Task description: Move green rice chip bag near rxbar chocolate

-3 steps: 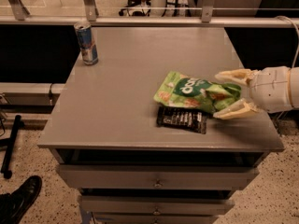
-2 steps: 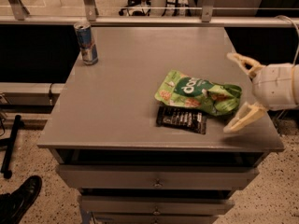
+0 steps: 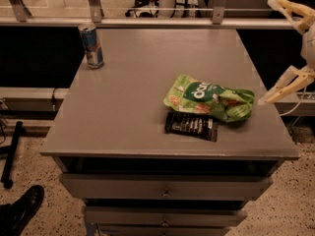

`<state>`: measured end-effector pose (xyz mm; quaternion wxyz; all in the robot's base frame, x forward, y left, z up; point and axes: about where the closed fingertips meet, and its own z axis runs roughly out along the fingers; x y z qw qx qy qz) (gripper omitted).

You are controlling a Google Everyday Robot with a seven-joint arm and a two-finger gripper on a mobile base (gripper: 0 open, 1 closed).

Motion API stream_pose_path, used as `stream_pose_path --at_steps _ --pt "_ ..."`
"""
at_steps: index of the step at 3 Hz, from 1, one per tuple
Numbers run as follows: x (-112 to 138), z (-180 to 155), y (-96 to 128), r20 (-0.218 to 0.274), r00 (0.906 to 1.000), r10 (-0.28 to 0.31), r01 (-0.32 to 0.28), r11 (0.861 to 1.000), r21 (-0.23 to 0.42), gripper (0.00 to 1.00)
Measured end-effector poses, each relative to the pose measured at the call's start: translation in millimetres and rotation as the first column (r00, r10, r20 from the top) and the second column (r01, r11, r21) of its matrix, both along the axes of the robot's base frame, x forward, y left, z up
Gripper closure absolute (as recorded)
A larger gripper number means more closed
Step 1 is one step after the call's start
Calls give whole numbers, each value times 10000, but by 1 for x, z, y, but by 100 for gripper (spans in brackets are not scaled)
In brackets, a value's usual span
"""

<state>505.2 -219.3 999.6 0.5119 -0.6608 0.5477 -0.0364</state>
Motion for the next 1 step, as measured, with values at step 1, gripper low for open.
stream_pose_path --at_steps 1 --pt "1 5 -1 98 9999 -35 35 10000 15 0"
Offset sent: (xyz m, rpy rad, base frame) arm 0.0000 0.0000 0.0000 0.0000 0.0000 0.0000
